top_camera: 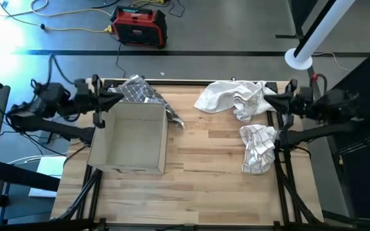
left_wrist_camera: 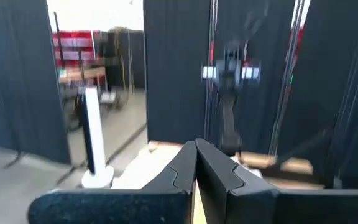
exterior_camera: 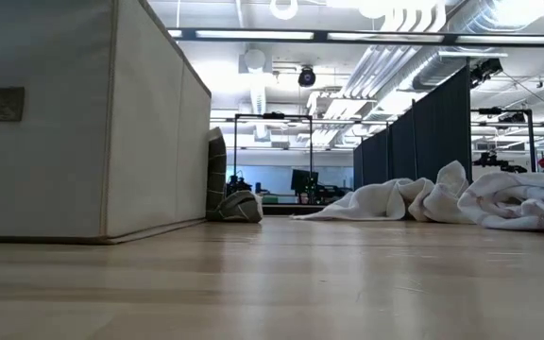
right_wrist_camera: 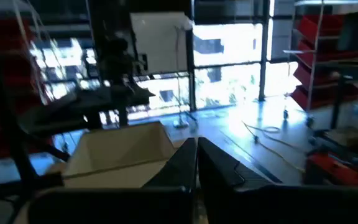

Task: Fold towel
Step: Move the bin to the top left of the table

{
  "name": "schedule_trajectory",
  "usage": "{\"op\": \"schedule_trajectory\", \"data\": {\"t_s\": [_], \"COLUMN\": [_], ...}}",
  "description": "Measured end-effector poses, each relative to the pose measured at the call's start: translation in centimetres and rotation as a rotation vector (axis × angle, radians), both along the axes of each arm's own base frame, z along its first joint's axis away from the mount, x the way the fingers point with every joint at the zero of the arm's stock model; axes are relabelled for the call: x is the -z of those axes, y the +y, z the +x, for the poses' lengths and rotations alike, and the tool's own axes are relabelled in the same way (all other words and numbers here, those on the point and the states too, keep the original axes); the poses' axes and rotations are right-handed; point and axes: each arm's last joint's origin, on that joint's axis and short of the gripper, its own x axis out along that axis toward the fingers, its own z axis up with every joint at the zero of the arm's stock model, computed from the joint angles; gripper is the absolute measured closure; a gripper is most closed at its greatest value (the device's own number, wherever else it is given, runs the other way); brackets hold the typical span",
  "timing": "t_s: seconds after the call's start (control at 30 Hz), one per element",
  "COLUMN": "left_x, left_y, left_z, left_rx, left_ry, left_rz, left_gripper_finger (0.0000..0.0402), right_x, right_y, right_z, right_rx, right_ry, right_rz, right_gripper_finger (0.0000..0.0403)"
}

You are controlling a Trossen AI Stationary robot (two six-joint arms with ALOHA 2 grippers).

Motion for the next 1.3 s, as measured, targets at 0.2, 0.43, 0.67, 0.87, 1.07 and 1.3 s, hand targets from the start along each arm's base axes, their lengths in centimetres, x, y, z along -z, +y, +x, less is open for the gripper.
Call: {"op": "schedule_trajectory", "data": {"t_s": [0.2, 0.43, 0.67, 0.87, 1.07, 1.3], "left_x": [-3.9, -5.0, -4.6, -4.7, -6.2, -8.0], "left_y": [-0.3, -0.5, -0.7, -0.8, -0.9, -0.8], "left_z": [2.1, 3.7, 6.4, 9.4, 10.2, 8.4], "left_rx": [0.046, 0.084, 0.078, 0.068, 0.078, 0.076], "left_ry": [0.215, 0.249, 0.261, 0.177, 0.027, -0.110], "left_rz": [-0.021, 0.024, -0.012, -0.113, -0.006, 0.023], "left_gripper_finger": [0.0402, 0.0402, 0.0402, 0.0402, 0.0402, 0.0402], "right_x": [-5.1, -7.5, -8.0, -8.2, -9.3, -9.8], "right_y": [0.3, 0.7, 1.0, 1.0, 1.0, 1.1], "right_z": [2.4, 4.2, 4.9, 5.1, 5.5, 5.6], "right_rx": [-0.002, -0.055, -0.070, -0.043, -0.064, -0.082], "right_ry": [0.252, 0.373, 0.326, 0.265, 0.150, 0.098], "right_rz": [0.024, 0.032, 0.192, 0.337, 0.327, 0.332], "right_gripper_finger": [0.0402, 0.0402, 0.0402, 0.0402, 0.0402, 0.0402]}}
